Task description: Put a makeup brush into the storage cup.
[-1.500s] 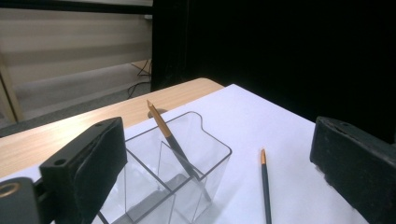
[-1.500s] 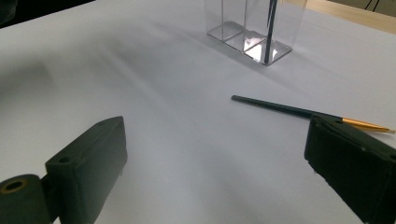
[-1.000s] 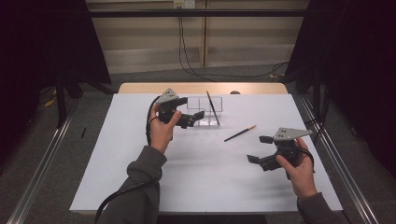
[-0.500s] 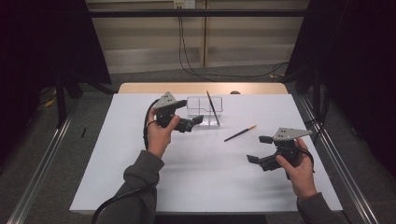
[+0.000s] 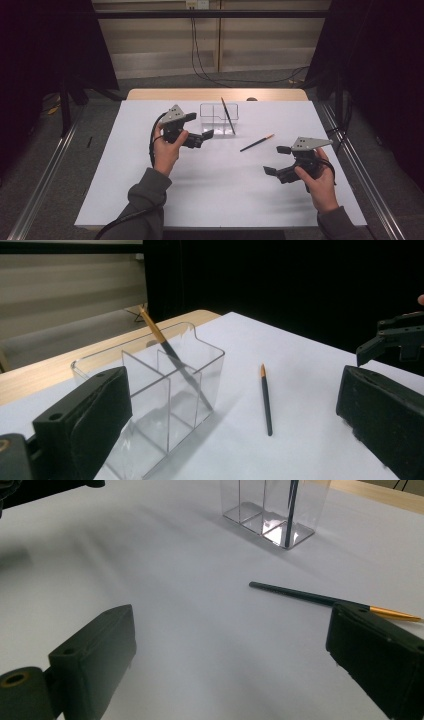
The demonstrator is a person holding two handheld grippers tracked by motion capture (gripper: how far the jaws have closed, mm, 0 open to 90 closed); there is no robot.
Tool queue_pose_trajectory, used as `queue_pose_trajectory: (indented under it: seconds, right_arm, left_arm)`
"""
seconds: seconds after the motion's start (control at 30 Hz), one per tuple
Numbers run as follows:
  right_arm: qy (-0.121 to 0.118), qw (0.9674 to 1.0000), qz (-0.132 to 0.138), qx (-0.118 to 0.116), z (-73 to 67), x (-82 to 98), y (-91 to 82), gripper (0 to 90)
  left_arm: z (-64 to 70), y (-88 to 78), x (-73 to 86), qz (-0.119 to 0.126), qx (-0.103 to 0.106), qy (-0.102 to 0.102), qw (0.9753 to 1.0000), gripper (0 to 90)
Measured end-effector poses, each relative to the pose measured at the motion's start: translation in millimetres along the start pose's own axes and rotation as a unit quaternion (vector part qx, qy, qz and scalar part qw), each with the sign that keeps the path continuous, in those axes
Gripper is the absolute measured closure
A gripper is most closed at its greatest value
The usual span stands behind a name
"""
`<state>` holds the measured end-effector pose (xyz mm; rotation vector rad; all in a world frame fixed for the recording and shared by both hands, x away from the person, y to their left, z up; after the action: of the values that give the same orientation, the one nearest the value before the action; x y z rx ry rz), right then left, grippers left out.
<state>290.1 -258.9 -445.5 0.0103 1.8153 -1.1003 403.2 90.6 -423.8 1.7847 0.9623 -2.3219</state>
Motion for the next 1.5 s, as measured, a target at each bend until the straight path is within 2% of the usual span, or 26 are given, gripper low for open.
queue_pose_trajectory:
  seconds: [0.13,0.2,0.23,0.53,0.67,0.7,0.73,0.77,0.8,0.87,0.93,1.03,1.07,1.13,1.17,1.27,1.3,1.5]
  right_arm:
    - [-0.001,1.0,0.001,0.0,0.1,0.0,0.6,5.3]
    - [0.0,1.0,0.0,0.0,0.2,0.3,0.9,5.3]
    - [0.0,1.0,0.0,0.0,0.2,0.3,1.0,5.3]
    - [-0.001,1.0,-0.001,-0.001,-0.3,0.0,1.4,5.3]
    - [0.0,1.0,0.0,-0.001,-0.5,-0.2,1.5,5.3]
    - [0.0,1.0,0.0,-0.001,-0.4,-0.1,1.5,5.4]
    - [0.0,1.0,-0.001,-0.001,-0.4,0.0,1.5,5.4]
    - [0.0,1.0,-0.001,-0.001,-0.3,0.1,1.6,5.3]
    - [0.0,1.0,-0.001,-0.001,-0.3,0.1,1.7,5.4]
    - [0.0,1.0,-0.001,0.0,0.0,0.1,1.8,5.3]
    - [-0.001,1.0,-0.001,0.0,-0.2,0.1,1.9,5.3]
    - [-0.001,1.0,-0.002,0.0,-0.6,0.3,2.1,5.4]
    - [0.0,1.0,-0.003,0.0,-0.7,0.4,2.1,5.4]
    - [0.0,1.0,-0.003,0.0,-0.6,0.5,2.2,5.4]
    - [0.0,1.0,-0.003,0.0,-0.7,0.5,2.2,5.4]
    - [-0.001,1.0,-0.003,0.0,-0.8,0.3,2.2,5.4]
    - [-0.001,1.0,-0.003,0.0,-0.8,0.2,2.1,5.4]
    - [0.0,1.0,-0.004,0.001,-0.8,0.6,2.6,5.4]
  left_arm:
    - [-0.5,-4.1,4.9,0.0,-0.002,-0.002,1.0,1.1]
    - [-0.6,-6.3,6.3,0.004,0.004,-0.002,1.0,1.1]
    - [-0.2,-8.5,6.6,0.0,-0.001,-0.003,1.0,1.1]
    - [-0.7,-18.3,14.4,-0.009,-0.001,0.0,1.0,1.4]
    - [-1.4,-20.5,18.7,-0.008,0.003,-0.007,0.9999,1.5]
    - [-2.1,-22.1,19.6,-0.016,0.0,-0.004,0.9999,1.5]
    - [-1.9,-22.1,20.1,-0.011,0.002,-0.007,0.9999,1.7]
    - [-2.1,-23.5,21.0,-0.015,-0.004,-0.008,0.9998,1.7]
    - [-2.2,-23.5,21.5,-0.012,0.001,-0.01,0.9999,1.8]
    - [-2.3,-25.2,23.1,-0.014,-0.005,-0.011,0.9998,1.8]
    - [-3.0,-26.4,24.6,-0.016,-0.001,-0.006,0.9998,1.9]
    - [-2.1,-28.4,27.2,-0.016,-0.003,-0.011,0.9998,1.9]
    - [-2.1,-28.6,28.3,-0.016,0.003,-0.012,0.9998,1.9]
    - [-2.3,-30.2,30.4,-0.022,-0.003,-0.01,0.9997,1.9]
    - [-2.2,-30.5,31.6,-0.02,0.003,-0.012,0.9997,1.9]
    - [-2.6,-33.9,34.7,-0.024,-0.001,-0.011,0.9996,1.9]
    - [-2.3,-34.9,36.3,-0.021,0.004,-0.013,0.9997,1.9]
    - [-2.8,-40.9,44.1,-0.028,-0.003,-0.015,0.9995,2.0]
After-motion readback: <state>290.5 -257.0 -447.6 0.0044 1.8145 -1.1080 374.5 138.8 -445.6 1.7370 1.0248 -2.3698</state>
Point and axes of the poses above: each handheld gripper's, and its own axes: y roughly forward along the jaws, x roughly out of its underside, z roughly to its right, the point moved 2 cm from there along y, roughly forward along the jaws, and after that the axes turned 11 degrees about -z, right-handed, at the moved point
